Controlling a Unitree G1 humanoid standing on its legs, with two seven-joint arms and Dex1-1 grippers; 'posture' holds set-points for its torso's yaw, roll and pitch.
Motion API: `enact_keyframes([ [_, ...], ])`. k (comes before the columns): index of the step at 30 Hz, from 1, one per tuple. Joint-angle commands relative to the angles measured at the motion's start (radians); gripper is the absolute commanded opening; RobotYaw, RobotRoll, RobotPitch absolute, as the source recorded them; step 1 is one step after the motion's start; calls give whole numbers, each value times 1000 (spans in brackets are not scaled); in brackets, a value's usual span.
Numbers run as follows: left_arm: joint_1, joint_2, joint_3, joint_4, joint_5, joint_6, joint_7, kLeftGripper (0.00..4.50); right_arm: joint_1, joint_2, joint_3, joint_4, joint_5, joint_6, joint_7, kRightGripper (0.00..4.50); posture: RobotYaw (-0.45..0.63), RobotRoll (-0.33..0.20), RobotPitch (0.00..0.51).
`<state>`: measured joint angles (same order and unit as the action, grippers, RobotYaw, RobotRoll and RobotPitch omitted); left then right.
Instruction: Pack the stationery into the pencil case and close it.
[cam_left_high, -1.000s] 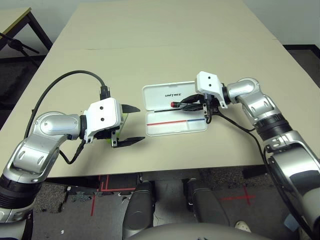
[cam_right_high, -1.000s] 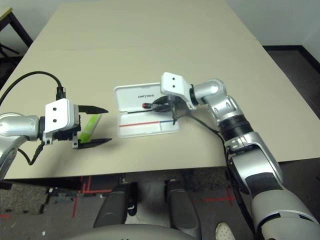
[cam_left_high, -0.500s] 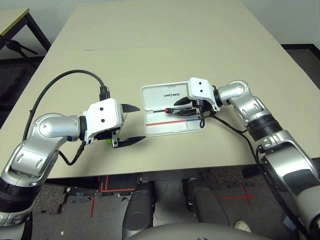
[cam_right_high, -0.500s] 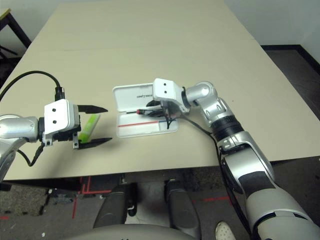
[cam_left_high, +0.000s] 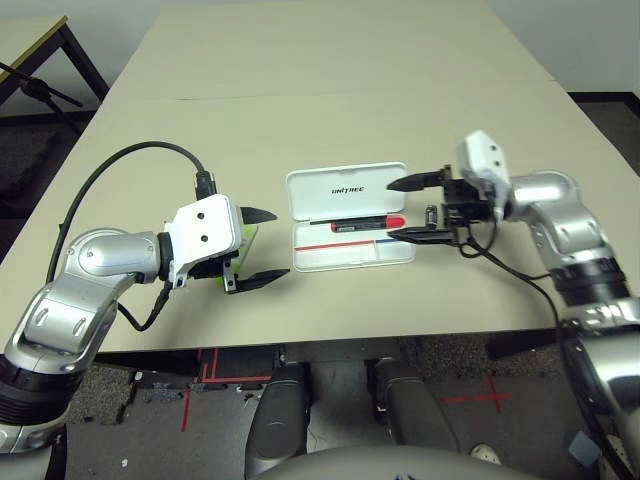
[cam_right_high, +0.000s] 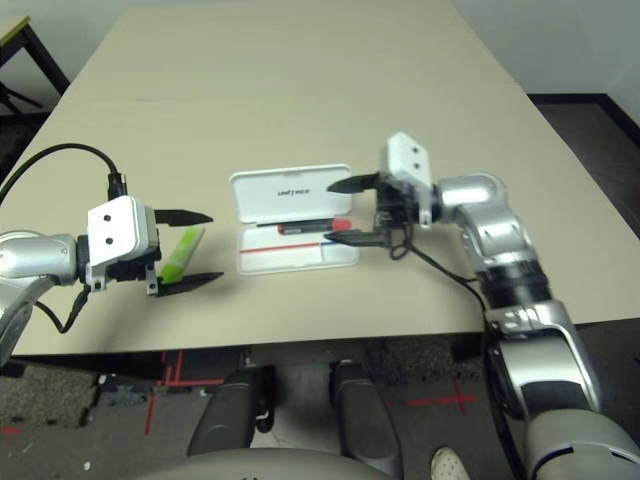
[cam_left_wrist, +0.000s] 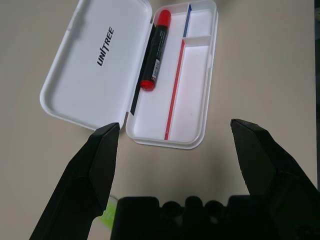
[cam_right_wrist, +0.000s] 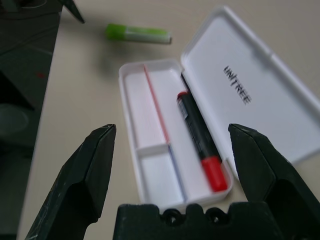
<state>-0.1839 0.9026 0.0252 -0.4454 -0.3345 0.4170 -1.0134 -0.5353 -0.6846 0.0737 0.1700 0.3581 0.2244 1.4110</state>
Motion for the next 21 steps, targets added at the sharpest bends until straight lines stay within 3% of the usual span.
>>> enact_keyframes([
  [1,24,-8,6,30,6,-14,10,4500,79,-68,-31,-109,60,74,37,4470,57,0,115],
  [11,23,-1,1,53,19,112,94,4500,170,-152,-58,-193,92,117,32,4470,33,0,120],
  [16,-11,-6,-19,86,56,294,197,4500,176,-151,-49,-202,87,114,25,4470,31,0,126],
  [21,-87,-69,9,149,16,562,301,4500,178,-146,-37,-204,75,108,14,4470,22,0,135],
])
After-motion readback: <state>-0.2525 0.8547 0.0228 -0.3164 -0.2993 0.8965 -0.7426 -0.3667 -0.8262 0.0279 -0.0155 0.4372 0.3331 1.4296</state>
